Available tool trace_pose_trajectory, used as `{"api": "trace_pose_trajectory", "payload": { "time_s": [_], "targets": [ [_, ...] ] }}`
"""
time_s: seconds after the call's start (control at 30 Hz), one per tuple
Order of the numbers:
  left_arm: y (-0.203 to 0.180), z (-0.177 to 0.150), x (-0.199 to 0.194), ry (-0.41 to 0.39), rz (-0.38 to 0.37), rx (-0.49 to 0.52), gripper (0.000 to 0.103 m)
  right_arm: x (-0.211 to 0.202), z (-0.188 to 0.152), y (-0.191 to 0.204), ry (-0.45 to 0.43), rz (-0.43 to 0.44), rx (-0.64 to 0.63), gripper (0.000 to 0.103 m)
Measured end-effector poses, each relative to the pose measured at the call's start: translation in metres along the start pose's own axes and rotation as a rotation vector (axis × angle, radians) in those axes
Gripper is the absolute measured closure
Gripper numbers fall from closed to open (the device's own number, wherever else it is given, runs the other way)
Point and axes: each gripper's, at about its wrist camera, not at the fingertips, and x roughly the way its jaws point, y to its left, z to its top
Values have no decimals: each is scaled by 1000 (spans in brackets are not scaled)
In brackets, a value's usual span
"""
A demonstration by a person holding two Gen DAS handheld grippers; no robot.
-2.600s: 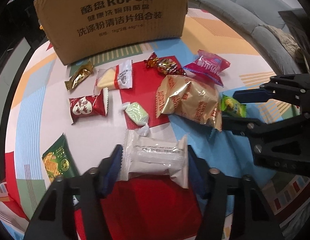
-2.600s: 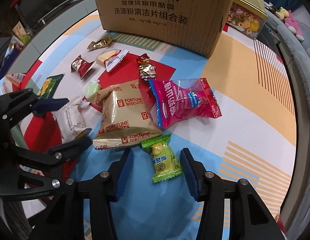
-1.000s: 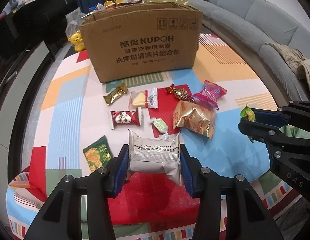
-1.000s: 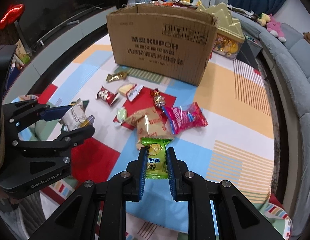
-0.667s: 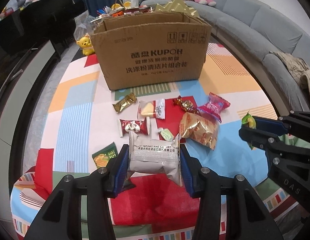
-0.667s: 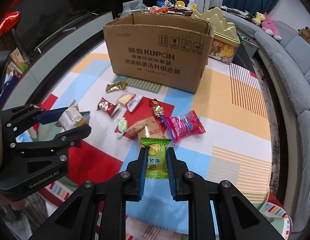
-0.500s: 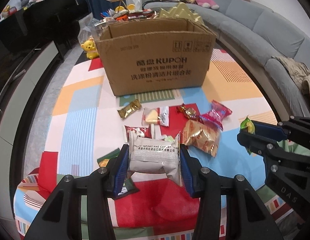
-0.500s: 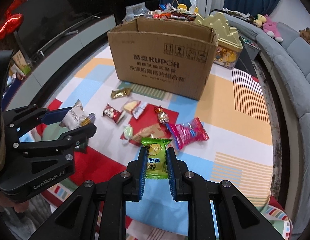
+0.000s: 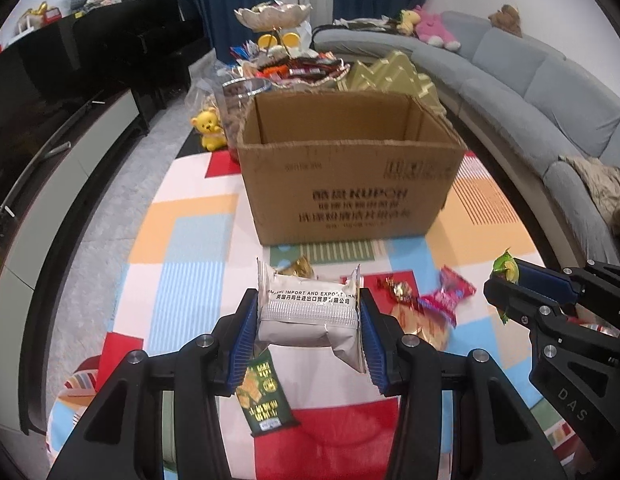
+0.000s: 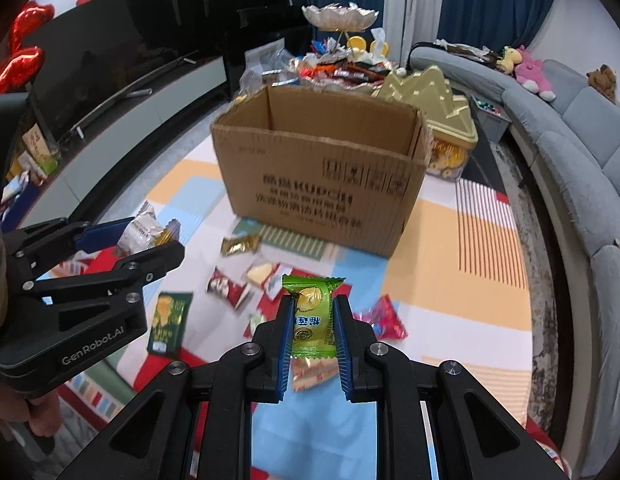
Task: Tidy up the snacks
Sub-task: 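Carry the white packet with the left tool while the right tool carries the candy over the box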
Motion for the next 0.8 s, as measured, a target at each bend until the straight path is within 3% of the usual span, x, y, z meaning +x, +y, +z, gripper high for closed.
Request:
{"api": "trace_pose_trajectory", "payload": {
  "time_s": [0.8],
  "targets": [
    [3,112,-2,-150,33,-25,56,0,96,-34,-134,-67,84,82]
  ]
}}
